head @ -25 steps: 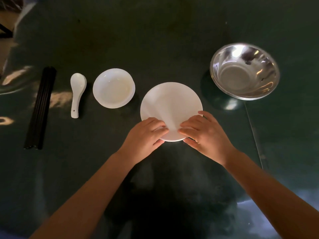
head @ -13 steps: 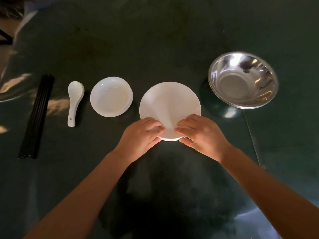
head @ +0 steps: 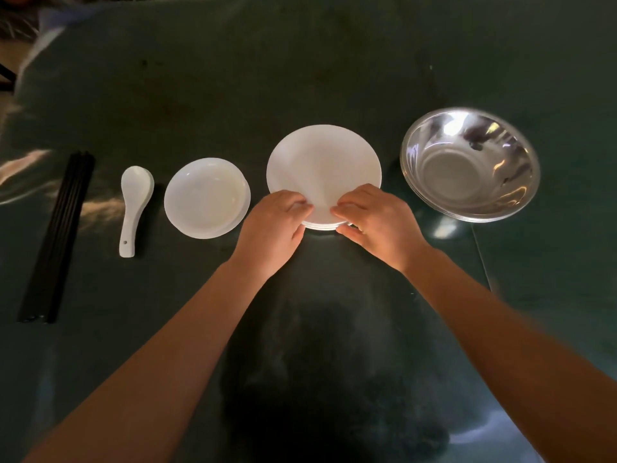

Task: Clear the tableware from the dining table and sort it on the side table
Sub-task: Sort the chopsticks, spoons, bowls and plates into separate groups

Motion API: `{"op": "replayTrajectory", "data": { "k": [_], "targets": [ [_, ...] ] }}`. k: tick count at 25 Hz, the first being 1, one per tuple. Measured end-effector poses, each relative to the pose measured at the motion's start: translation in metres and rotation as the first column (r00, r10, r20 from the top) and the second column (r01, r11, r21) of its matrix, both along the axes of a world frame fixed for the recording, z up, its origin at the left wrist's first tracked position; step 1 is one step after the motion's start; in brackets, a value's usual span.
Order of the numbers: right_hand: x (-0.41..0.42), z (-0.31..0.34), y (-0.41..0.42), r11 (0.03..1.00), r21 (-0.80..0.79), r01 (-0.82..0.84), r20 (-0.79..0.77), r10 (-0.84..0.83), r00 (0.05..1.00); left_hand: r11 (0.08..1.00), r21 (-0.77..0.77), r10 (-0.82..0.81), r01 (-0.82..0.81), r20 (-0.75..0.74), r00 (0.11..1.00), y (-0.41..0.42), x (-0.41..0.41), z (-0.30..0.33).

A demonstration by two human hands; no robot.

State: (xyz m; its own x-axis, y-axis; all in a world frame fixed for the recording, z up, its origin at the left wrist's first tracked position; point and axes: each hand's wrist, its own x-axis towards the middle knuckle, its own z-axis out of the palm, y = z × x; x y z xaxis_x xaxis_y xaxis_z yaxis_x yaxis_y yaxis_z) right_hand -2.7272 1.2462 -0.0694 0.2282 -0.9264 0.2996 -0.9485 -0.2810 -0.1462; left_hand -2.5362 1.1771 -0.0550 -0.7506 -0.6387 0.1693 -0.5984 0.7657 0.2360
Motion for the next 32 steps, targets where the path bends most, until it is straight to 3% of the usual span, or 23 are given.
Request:
{"op": "replayTrajectory", "data": {
  "k": [8, 18, 26, 29, 32],
  "targets": [
    [-0.011, -0.001, 0.006, 0.992, -0.111, -0.052, 0.024, 0.055, 0.998, 0.994, -0.087, -0.077, 0.072, -0.059, 0.995, 0.004, -0.009, -0.007],
    [-0.018, 0.0, -0.006, 0.977, -0.047, -0.21, -0.088, 0.205, 0.975, 0.983, -0.147, -0.121, 0.109, -0.075, 0.99, -0.002, -0.003, -0.012],
    [-0.007, -0.003, -0.01, 0.986, -0.112, -0.124, -0.065, 0.117, 0.991, 0.992, -0.117, -0.059, 0.054, -0.041, 0.997, -0.004, -0.004, -0.009],
    [-0.002, 0.0, -0.007, 0.994, -0.069, -0.085, -0.029, 0.083, 0.996, 0.998, -0.067, -0.009, 0.006, -0.044, 0.999, 0.007, 0.002, -0.002],
    [0.012, 0.012, -0.006, 0.999, -0.045, -0.013, 0.028, 0.015, 1.0, 0.995, -0.056, 0.081, -0.088, -0.121, 0.989, 0.022, 0.028, 0.012]
  ]
}}
